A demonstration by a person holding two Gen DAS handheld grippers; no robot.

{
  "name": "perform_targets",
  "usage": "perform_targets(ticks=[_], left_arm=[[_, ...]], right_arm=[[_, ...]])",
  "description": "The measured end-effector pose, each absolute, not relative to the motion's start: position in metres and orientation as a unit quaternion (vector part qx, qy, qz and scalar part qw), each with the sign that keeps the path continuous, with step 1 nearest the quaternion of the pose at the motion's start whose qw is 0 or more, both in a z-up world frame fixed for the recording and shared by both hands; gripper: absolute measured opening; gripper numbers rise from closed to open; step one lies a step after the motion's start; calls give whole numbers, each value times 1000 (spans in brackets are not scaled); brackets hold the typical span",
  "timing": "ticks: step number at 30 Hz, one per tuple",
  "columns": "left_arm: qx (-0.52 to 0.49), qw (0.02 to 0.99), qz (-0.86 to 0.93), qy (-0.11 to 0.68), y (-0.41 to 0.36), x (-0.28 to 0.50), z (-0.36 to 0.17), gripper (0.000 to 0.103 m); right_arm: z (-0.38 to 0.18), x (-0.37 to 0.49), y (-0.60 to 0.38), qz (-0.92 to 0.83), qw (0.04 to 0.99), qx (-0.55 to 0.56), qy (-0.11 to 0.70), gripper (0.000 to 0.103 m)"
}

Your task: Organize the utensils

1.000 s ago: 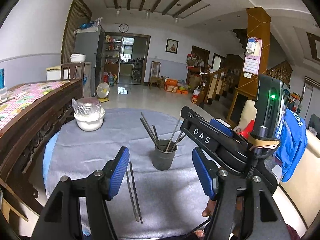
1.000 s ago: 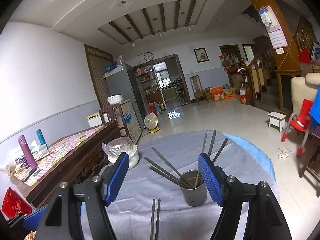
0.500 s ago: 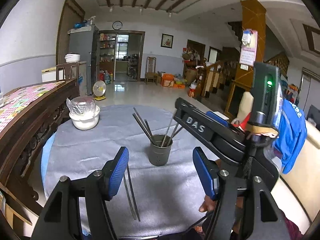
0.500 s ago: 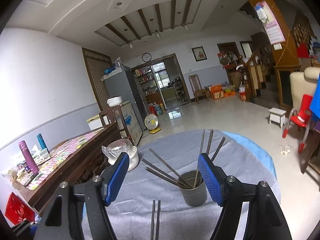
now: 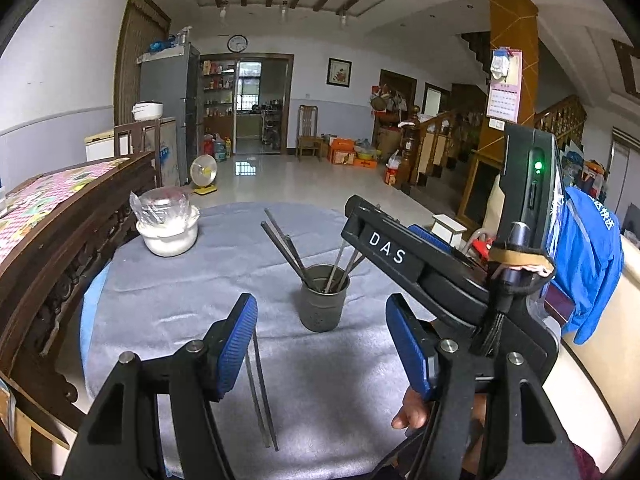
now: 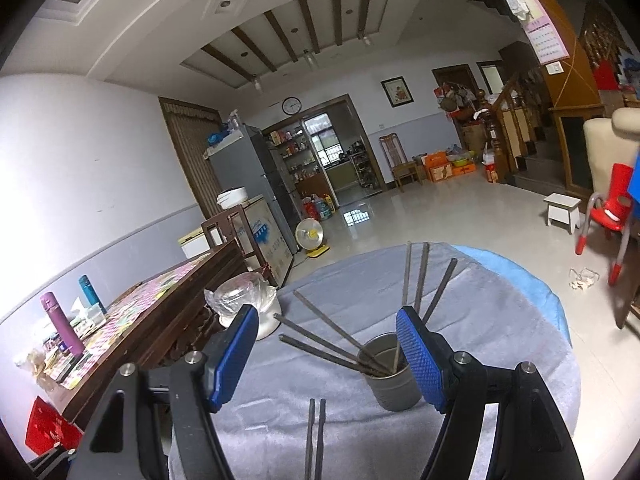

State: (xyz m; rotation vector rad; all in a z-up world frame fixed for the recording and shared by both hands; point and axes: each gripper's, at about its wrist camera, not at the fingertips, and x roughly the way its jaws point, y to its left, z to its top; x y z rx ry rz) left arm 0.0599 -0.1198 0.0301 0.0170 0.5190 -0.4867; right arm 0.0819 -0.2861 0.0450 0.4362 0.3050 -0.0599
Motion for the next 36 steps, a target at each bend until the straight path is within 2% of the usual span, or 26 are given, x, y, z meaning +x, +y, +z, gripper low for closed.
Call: perform_targets(ticks=[12, 36], left_arm=[[20, 926, -263, 269, -134, 70, 22, 68], [1, 921, -260, 291, -127, 80, 14, 68]], right_arm=[[40, 82, -317, -65, 958, 236, 153, 75], [35, 86, -312, -67, 961, 221, 155, 75]])
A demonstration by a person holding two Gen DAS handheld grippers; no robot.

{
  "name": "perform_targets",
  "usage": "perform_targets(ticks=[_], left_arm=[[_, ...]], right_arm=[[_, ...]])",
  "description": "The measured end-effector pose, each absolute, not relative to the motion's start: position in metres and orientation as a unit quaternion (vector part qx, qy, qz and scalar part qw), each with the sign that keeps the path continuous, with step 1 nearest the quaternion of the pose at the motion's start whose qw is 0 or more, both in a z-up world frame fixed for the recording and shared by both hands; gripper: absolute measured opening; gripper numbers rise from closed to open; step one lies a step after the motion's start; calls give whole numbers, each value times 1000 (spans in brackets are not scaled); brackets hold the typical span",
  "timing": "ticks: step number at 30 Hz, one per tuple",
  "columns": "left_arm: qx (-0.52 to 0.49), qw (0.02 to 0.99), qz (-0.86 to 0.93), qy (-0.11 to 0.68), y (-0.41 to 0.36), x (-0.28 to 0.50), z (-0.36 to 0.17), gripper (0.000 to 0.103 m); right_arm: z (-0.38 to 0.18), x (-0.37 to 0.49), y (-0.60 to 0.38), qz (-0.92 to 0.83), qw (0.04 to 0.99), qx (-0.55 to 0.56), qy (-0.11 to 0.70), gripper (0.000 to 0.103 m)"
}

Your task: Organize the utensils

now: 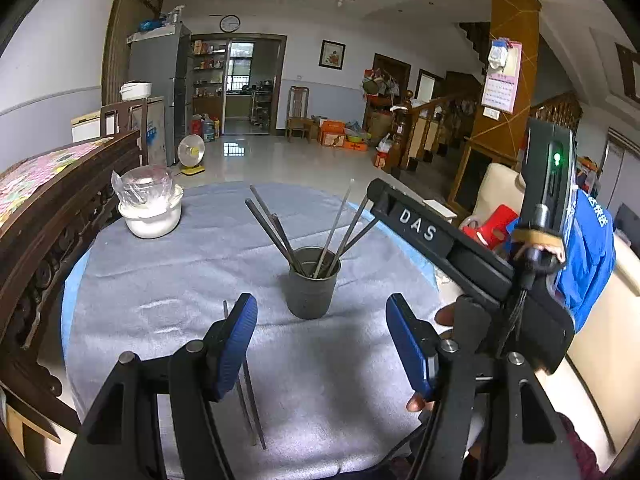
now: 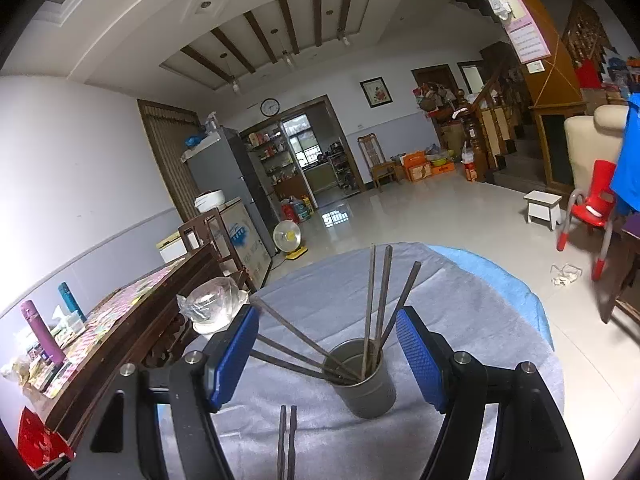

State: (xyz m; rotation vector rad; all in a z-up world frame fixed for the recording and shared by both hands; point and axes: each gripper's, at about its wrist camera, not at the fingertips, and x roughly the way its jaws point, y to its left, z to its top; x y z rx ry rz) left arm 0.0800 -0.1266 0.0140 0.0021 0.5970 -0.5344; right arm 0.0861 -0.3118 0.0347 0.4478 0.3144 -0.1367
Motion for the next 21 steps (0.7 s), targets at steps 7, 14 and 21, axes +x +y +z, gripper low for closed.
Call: perform_targets(ticks=[7, 14, 21], left_arm=[[-5, 920, -259, 294, -126, 81, 15, 68], [0, 921, -263, 286, -128, 66, 23, 68], [-2, 918, -279, 281, -137, 57, 30, 68]], right_arm=[[35, 82, -316, -69, 960, 225, 154, 75], [39, 67, -317, -68, 958, 235, 146, 75], [48, 48, -327, -84, 958, 238, 134, 76]])
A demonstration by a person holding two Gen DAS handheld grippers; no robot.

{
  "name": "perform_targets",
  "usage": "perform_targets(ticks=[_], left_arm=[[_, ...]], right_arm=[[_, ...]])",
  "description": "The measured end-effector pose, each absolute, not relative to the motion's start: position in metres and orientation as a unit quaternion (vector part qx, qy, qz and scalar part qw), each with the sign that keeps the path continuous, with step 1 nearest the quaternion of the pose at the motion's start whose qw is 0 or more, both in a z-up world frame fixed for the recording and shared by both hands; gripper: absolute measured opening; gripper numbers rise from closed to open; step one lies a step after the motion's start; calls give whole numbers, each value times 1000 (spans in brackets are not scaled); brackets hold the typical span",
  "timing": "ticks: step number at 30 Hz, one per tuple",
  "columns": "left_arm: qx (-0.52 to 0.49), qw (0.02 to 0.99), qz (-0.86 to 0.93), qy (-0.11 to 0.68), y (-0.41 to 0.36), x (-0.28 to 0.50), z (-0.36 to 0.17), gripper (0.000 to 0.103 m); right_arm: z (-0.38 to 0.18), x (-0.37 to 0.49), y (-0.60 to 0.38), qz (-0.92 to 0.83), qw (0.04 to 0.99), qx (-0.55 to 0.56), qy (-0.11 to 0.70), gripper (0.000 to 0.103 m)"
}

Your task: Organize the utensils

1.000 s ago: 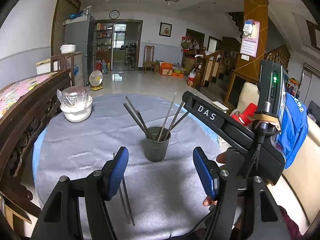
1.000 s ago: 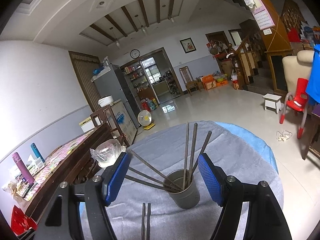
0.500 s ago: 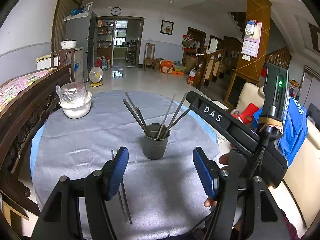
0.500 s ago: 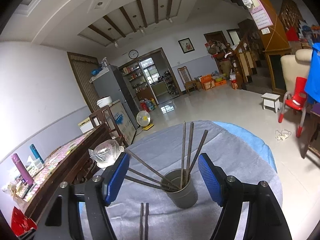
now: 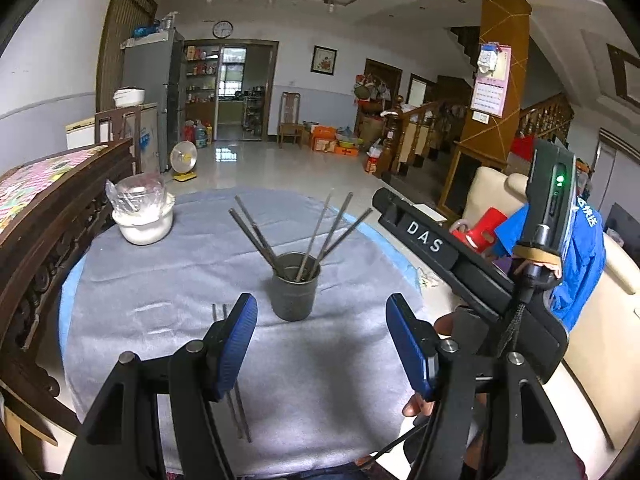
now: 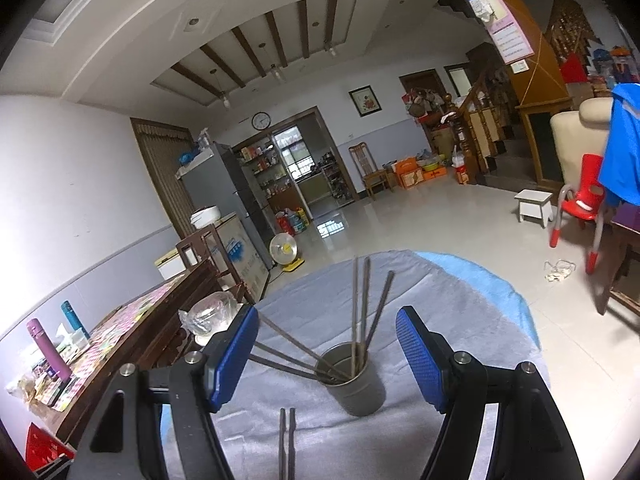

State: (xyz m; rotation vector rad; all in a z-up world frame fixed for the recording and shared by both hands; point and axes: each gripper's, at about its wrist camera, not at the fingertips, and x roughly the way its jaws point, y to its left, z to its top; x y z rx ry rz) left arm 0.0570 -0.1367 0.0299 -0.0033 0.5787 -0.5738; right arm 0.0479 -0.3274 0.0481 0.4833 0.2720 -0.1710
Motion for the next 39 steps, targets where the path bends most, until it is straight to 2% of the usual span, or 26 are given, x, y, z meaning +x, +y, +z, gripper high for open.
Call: perform_targets(ticks=[10, 17, 25, 30, 32, 34, 36, 39], left_arm=[[27, 903, -309, 298, -158, 63, 21, 68], [20, 903, -293, 313, -144, 84, 9, 68], [-13, 896, -199, 397, -61, 148, -50, 68], [-40, 890, -116, 439, -2, 188, -86, 68], [-48, 885, -99, 452, 12, 199, -96, 68], [-61, 882, -99, 458, 19, 204, -101, 68], [-62, 879, -106, 460, 20, 208, -103, 68], [-63, 873, -124, 468, 14, 214, -109, 68]], right_arm=[[39, 46, -349, -112, 949, 259, 140, 75], [33, 55, -345, -107, 951, 245, 154, 75], [10, 71, -335, -73, 942, 253, 210, 75], [-15, 107, -285, -12, 937, 222, 270, 73], [-29, 124, -262, 14, 931, 209, 300, 65], [-47, 145, -233, 37, 921, 182, 344, 45], [-67, 161, -214, 44, 912, 163, 373, 40], [-94, 187, -201, 37, 895, 161, 415, 40]])
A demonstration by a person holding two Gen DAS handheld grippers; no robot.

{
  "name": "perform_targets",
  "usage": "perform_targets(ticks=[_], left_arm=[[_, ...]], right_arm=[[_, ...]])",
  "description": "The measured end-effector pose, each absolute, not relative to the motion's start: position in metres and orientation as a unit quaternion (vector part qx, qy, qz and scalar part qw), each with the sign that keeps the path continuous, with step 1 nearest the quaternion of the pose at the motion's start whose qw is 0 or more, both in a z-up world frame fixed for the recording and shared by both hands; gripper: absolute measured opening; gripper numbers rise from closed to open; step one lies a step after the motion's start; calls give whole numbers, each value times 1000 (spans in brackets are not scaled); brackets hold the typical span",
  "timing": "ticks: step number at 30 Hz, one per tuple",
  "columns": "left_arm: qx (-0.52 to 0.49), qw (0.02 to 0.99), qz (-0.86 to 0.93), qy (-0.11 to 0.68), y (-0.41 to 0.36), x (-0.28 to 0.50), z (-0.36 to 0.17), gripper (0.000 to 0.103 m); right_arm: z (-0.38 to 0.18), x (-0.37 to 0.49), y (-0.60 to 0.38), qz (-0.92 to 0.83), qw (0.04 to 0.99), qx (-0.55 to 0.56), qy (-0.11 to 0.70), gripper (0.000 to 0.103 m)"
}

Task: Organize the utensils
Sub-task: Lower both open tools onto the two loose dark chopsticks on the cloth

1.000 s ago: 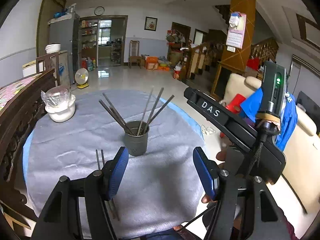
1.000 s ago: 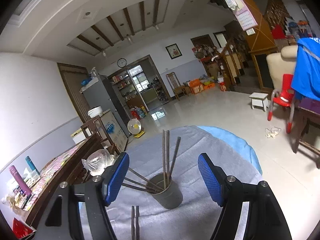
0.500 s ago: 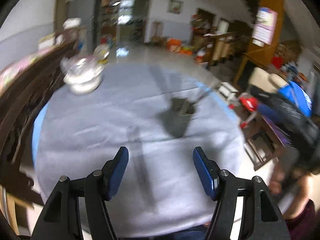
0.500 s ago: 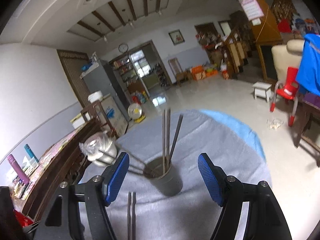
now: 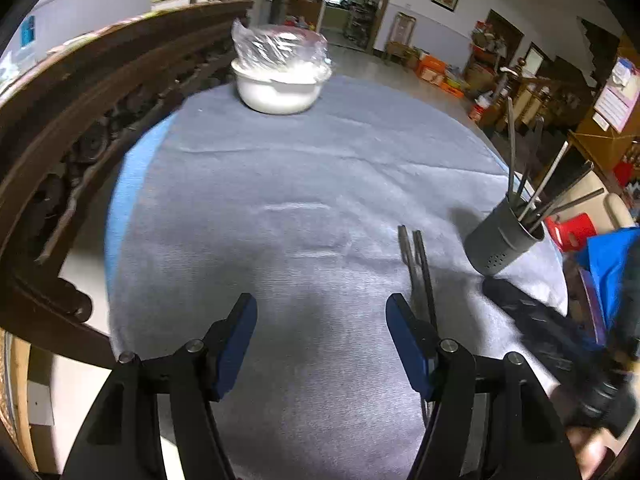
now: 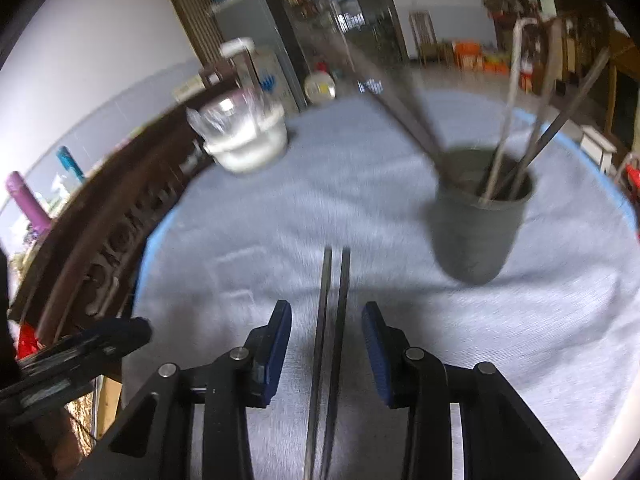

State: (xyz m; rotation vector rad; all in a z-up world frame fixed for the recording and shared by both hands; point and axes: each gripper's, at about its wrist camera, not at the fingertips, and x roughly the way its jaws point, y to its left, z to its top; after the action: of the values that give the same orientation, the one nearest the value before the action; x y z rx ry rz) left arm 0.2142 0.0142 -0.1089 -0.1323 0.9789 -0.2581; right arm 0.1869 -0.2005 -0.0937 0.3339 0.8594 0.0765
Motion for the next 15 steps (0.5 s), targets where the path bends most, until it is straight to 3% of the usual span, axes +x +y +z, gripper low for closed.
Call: perform_targets(ticks=[15], left_arm=[[-69, 857, -112, 497, 21, 246, -130, 68]], right_arm=[[-141, 250, -196, 15, 866, 170, 471, 29]])
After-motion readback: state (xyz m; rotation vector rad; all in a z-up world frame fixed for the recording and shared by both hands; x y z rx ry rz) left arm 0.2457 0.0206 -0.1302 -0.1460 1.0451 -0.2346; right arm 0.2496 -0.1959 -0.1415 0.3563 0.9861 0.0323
